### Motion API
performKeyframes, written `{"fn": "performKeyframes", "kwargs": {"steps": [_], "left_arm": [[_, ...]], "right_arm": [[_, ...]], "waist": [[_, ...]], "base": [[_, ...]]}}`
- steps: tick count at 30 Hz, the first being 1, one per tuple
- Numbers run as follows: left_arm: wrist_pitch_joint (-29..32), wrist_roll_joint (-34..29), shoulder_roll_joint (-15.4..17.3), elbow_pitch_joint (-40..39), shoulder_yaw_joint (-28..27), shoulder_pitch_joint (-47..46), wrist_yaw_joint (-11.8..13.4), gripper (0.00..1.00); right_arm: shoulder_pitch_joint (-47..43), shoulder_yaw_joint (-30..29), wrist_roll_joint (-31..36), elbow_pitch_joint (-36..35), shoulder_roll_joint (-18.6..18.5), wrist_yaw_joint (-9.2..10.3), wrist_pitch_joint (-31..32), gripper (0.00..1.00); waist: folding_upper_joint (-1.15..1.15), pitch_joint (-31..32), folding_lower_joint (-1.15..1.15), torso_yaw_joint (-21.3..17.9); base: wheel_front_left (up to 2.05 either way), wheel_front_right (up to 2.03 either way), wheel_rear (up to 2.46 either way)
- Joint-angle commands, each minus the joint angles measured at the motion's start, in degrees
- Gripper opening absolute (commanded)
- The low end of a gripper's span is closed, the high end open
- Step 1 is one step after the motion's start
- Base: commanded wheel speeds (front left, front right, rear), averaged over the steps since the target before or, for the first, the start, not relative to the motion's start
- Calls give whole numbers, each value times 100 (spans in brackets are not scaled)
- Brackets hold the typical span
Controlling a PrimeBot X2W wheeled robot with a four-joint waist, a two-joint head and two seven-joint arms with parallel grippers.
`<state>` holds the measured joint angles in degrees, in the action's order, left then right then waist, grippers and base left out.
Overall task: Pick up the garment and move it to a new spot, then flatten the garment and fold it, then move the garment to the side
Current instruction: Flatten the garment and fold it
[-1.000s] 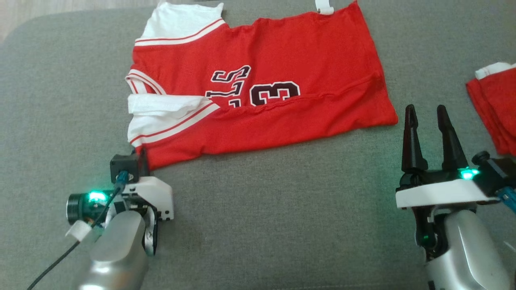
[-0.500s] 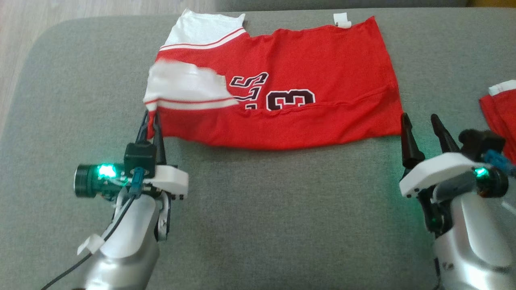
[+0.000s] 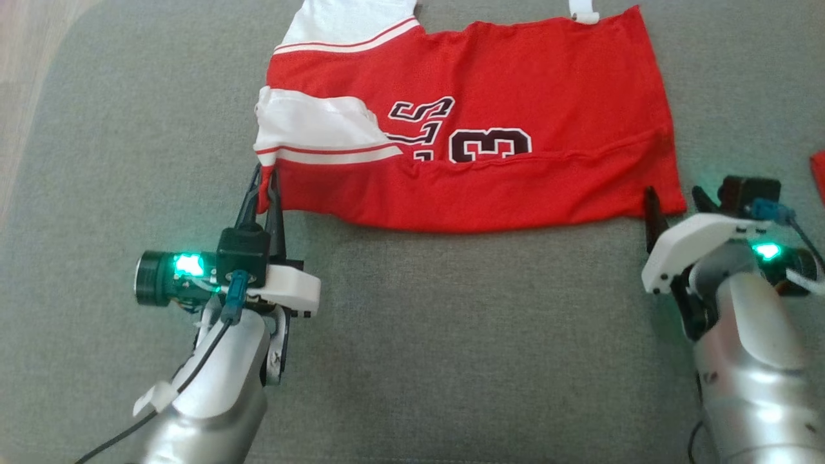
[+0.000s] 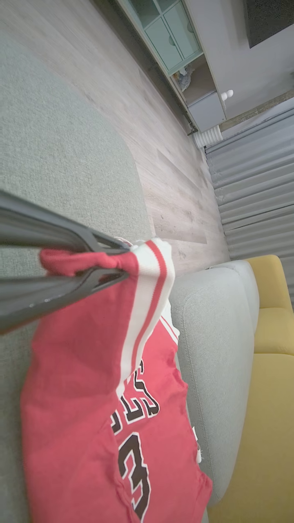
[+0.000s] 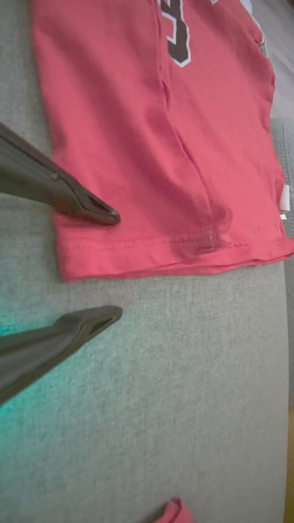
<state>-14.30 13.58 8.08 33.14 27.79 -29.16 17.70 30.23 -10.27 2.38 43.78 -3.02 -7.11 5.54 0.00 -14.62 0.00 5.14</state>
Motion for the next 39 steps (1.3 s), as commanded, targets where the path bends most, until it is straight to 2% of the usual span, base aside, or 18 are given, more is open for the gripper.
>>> {"fn": "performKeyframes", "kwargs": {"steps": [1, 5, 6, 7, 8, 17, 23, 26, 31, 35, 39], "left_arm": [[-69, -32, 101, -166, -158, -149, 13, 0], [-69, -25, 93, -149, -151, -158, 2, 0], [-69, -22, 100, -141, -154, -157, 1, 0], [-69, -18, 107, -131, -158, -154, -1, 0], [-69, -13, 115, -117, -162, -151, -3, 0], [50, 70, 236, 220, -105, 6, -124, 0], [121, -74, 515, 322, -3, 229, -25, 0], [219, -47, 585, 280, 58, 460, -67, 0], [673, -53, 822, -9, 283, 993, -201, 0], [1150, -15, 896, -340, 392, 1380, -139, 0], [1466, -28, 984, -730, 441, 1627, 4, 0]], "right_arm": [[122, 146, 44, -30, 14, -37, 11, 100], [269, 249, 146, 372, 14, -37, 5, 100], [301, 279, 165, 461, 14, -37, 15, 84], [327, 306, 196, 540, 14, -37, 22, 15], [351, 324, 218, 605, 14, -37, 17, 0], [356, 201, 426, 732, 14, -37, -332, 0], [91, 81, 517, 420, 14, -37, -329, 0], [-195, 121, 451, 195, 14, -37, -172, 0], [-950, 292, 214, -677, 14, -37, 426, 0], [-1571, 420, 98, -1556, 5, -37, 1011, 0], [-2086, 328, -49, -2374, 5, -37, 1300, 0]], "waist": [[0, -17, 0, 22], [0, -37, 0, 60], [0, -34, 0, 63], [0, -27, 0, 61], [0, -15, 0, 57], [0, 352, 0, -94], [0, 731, 0, -240], [0, 942, 0, -304], [0, 1259, 0, -446], [0, 1353, 0, -508], [0, 1367, 0, -517]], "base": [[0, 0, 0], [0, 0, 0], [0, 0, 0], [0, 0, 0], [0, 0, 0], [0, 0, 0], [0, 0, 0], [0, 0, 0], [0, 0, 0], [0, 0, 0], [0, 0, 0]]}}
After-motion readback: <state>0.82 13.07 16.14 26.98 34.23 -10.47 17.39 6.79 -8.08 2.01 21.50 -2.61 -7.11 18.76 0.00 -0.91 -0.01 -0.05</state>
